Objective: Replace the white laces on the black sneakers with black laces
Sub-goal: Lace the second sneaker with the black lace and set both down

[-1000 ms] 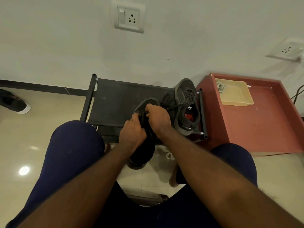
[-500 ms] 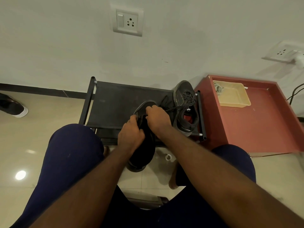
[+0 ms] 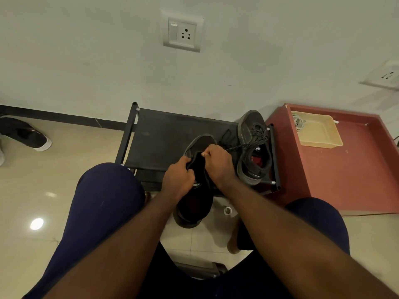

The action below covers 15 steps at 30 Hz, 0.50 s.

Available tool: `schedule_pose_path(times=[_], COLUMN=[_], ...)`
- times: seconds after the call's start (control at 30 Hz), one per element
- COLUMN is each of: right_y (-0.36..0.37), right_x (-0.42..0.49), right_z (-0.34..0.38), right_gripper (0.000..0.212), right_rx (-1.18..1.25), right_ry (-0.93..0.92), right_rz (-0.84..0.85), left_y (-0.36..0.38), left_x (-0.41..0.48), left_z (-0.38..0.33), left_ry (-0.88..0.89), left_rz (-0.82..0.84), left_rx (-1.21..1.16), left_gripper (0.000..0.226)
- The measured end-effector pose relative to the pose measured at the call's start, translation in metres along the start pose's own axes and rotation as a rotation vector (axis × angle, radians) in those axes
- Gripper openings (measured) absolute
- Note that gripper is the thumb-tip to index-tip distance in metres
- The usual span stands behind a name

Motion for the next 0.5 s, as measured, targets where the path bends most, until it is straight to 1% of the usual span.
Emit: schedule_pose_path(times=[0.17,0.33,0.5], right_y=[0.001,-0.008,-0.016], right_x=[0.005,0.01,0.015], right_z=[0.015,0.016,0.026], right_gripper=[0.017,0.016,0.016], right_rx=[-0.117,-0.161,-0.148], right_ry=[-0.107,-0.136,-0.125], right_rz=[0.05,0.137,0.095], left_y=[0.001,0.005,0.004], left_x=[-0.001,-0.002,-0.004], left_z=[0.0,-0.003,-0.006], left_ry=[0.02,0.033,0.031], left_rz=[0.013,-0.021,-0.019], left_rx=[0.022,0.074,0.11], left_gripper=[0.031,0.026,0.022])
Point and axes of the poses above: each hand's wrist, its own x-axis towards the middle knuckle, its own y-axis out of the palm, z = x × y, the point moved 2 cm from there along x, towards the middle knuckle, and after that the axes turned 1 degree about x, right-handed, at the moved point
